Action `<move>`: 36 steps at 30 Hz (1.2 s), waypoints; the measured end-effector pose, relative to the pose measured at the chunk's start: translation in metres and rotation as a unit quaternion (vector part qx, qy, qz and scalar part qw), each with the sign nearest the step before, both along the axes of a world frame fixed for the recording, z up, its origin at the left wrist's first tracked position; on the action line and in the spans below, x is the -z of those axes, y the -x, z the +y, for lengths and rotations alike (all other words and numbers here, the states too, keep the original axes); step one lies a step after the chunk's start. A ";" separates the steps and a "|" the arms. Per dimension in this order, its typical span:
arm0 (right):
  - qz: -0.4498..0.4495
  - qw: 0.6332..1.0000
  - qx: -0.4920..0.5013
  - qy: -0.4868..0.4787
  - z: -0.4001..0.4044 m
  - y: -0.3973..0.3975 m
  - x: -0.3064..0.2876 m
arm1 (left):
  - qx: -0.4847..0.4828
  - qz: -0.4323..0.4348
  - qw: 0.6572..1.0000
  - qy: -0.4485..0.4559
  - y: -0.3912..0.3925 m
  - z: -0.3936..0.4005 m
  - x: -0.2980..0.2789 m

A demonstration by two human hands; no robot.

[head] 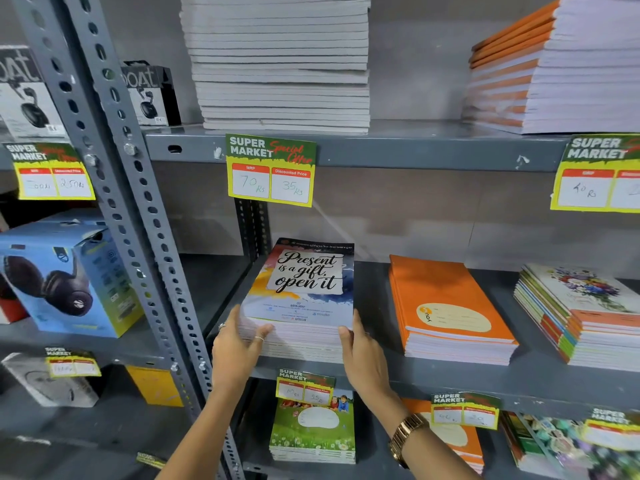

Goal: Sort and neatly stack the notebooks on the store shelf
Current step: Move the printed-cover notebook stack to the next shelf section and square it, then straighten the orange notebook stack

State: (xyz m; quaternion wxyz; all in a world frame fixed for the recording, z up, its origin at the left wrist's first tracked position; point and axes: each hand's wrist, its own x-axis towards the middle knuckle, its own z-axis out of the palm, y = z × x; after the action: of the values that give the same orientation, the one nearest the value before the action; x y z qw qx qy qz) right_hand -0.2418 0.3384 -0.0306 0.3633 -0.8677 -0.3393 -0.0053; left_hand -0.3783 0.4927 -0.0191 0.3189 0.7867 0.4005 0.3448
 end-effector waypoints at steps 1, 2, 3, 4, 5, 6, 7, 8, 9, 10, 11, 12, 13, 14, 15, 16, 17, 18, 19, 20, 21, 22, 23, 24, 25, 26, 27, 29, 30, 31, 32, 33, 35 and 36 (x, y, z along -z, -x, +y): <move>-0.005 1.000 0.009 -0.003 0.000 0.000 0.003 | 0.003 0.003 1.000 -0.012 0.000 -0.004 0.001; -0.007 1.000 0.017 -0.012 -0.001 0.000 0.005 | 0.005 0.006 0.999 -0.032 0.000 -0.008 0.002; -0.009 0.999 0.023 -0.024 -0.003 0.001 0.007 | 0.004 0.012 0.998 -0.057 -0.001 -0.012 0.003; -0.020 0.999 0.025 -0.041 -0.005 0.002 0.008 | 0.002 0.023 0.996 -0.084 -0.002 -0.015 0.004; -0.040 0.997 0.022 -0.061 -0.008 0.003 0.008 | 0.002 0.037 0.993 -0.114 -0.005 -0.018 0.005; -0.065 0.994 0.016 -0.083 -0.012 0.003 0.007 | 0.007 0.053 0.988 -0.143 -0.009 -0.021 0.006; -0.090 0.991 0.014 -0.102 -0.016 0.003 0.003 | 0.017 0.066 0.983 -0.171 -0.013 -0.023 0.006; -0.113 0.986 0.012 -0.119 -0.020 0.001 0.001 | 0.028 0.075 0.978 -0.195 -0.018 -0.027 0.004; -0.135 0.982 0.015 -0.132 -0.025 -0.004 -0.001 | 0.040 0.082 0.973 -0.211 -0.024 -0.032 0.002; -0.152 0.977 0.018 -0.145 -0.029 -0.009 -0.002 | 0.054 0.086 0.970 -0.220 -0.031 -0.037 -0.001; -0.162 0.974 0.021 -0.155 -0.034 -0.014 -0.004 | 0.069 0.092 0.967 -0.226 -0.037 -0.043 -0.003; -0.166 0.973 0.025 -0.161 -0.043 -0.020 -0.006 | 0.084 0.098 0.964 -0.232 -0.045 -0.051 -0.007; -0.168 0.972 0.029 -0.164 -0.051 -0.027 -0.007 | 0.098 0.104 0.961 -0.235 -0.052 -0.059 -0.010; -0.172 0.971 0.035 -0.165 -0.058 -0.034 -0.007 | 0.111 0.109 0.959 -0.239 -0.059 -0.067 -0.013; -0.173 0.971 0.041 -0.162 -0.069 -0.042 -0.008 | 0.125 0.111 0.956 -0.242 -0.067 -0.076 -0.016; -0.172 0.971 0.045 -0.157 -0.078 -0.049 -0.008 | 0.137 0.109 0.953 -0.247 -0.075 -0.085 -0.017; -0.169 0.973 0.048 -0.151 -0.088 -0.057 -0.009 | 0.149 0.106 0.950 -0.251 -0.083 -0.093 -0.019; -0.167 0.974 0.050 -0.144 -0.097 -0.065 -0.008 | 0.158 0.099 0.948 -0.259 -0.091 -0.100 -0.018; -0.168 0.975 0.053 -0.133 -0.108 -0.073 -0.008 | 0.167 0.092 0.946 -0.261 -0.100 -0.109 -0.019; -0.172 0.976 0.056 -0.121 -0.118 -0.081 -0.007 | 0.173 0.086 0.945 -0.264 -0.107 -0.117 -0.019; -0.179 0.976 0.059 -0.108 -0.128 -0.089 -0.005 | 0.179 0.084 0.944 -0.264 -0.117 -0.126 -0.019; -0.184 0.977 0.061 -0.093 -0.137 -0.097 -0.004 | 0.185 0.086 0.944 -0.259 -0.124 -0.133 -0.020; -0.185 0.978 0.065 -0.073 -0.145 -0.105 -0.004 | 0.192 0.089 0.945 -0.250 -0.130 -0.140 -0.020; -0.183 0.979 0.069 -0.049 -0.151 -0.111 -0.003 | 0.196 0.085 0.946 -0.243 -0.136 -0.147 -0.020; -0.181 0.981 0.072 -0.024 -0.158 -0.117 -0.003 | 0.197 0.080 0.948 -0.238 -0.142 -0.152 -0.018; -0.178 0.981 0.073 -0.003 -0.164 -0.123 -0.002 | 0.206 0.082 0.949 -0.223 -0.148 -0.158 -0.016; -0.178 0.981 0.073 0.013 -0.169 -0.128 -0.001 | 0.215 0.094 0.951 -0.199 -0.153 -0.162 -0.015; -0.174 0.982 0.054 0.046 -0.177 -0.137 0.001 | 0.221 0.112 0.954 -0.167 -0.162 -0.171 -0.011; -0.180 0.980 0.047 0.066 -0.180 -0.140 0.001 | 0.222 0.122 0.955 -0.151 -0.166 -0.173 -0.009; -0.178 0.979 0.042 0.090 -0.184 -0.142 0.000 | 0.223 0.129 0.956 -0.138 -0.170 -0.177 -0.007; -0.173 0.978 0.037 0.115 -0.186 -0.143 -0.001 | 0.224 0.130 0.957 -0.133 -0.172 -0.180 -0.005; -0.169 0.976 0.032 0.132 -0.189 -0.145 -0.001 | 0.224 0.132 0.957 -0.128 -0.174 -0.183 -0.004; -0.177 0.973 0.023 0.147 -0.193 -0.151 0.002 | 0.220 0.133 0.958 -0.129 -0.177 -0.188 -0.003; -0.178 0.972 0.018 0.153 -0.195 -0.153 0.003 | 0.217 0.131 0.959 -0.127 -0.178 -0.189 -0.002</move>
State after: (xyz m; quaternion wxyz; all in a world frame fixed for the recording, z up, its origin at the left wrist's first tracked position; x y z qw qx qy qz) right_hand -0.0891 0.1429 -0.0339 0.1601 -0.9041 -0.3793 -0.1144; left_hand -0.2006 0.3032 -0.0172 0.2284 0.9269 0.2119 0.2094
